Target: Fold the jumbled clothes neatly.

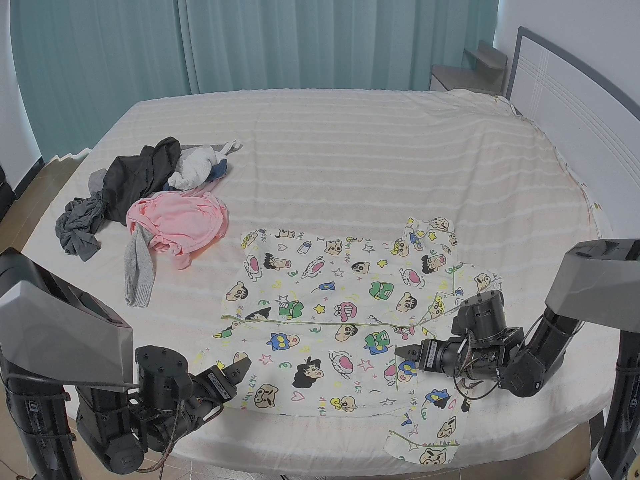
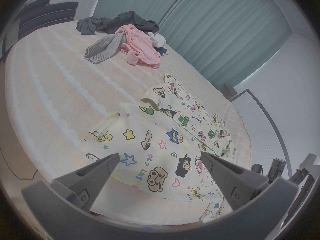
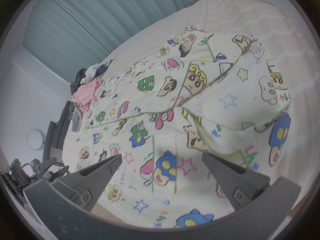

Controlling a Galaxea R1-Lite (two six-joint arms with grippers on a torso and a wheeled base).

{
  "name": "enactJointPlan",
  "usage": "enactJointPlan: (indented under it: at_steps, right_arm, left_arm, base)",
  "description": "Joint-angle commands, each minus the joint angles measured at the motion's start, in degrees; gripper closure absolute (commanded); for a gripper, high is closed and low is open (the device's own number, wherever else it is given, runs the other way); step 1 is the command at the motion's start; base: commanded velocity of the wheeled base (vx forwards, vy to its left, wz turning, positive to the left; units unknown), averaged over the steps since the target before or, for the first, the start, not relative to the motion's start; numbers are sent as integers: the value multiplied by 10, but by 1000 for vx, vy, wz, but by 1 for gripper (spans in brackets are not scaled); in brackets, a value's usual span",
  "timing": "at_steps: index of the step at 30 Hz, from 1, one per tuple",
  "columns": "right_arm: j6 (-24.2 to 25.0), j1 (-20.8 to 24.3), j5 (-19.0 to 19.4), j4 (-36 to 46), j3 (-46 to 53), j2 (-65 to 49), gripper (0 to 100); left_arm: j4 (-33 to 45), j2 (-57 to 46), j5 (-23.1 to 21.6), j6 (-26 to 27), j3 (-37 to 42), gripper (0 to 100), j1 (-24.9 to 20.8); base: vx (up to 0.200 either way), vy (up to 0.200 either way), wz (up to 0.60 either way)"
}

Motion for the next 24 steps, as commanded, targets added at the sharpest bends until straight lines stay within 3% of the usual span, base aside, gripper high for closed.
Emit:
enactJointPlan:
  at_steps: [1, 8, 24]
  right_arm:
    - [-4, -2, -29, -29, -17, 38, 0]
    - [-26, -9, -70, -80, -22, 53, 0]
    - [-108, -37, -77, -155, -29, 57, 0]
  left_arm:
    - [-10, 0, 0, 0, 0, 0, 1]
    - [-10, -2, 1, 0, 0, 0, 1]
    - [-10, -4, 8, 0, -3, 0, 1]
  base:
    - [0, 0, 0]
    - [0, 0, 0]
    - [0, 0, 0]
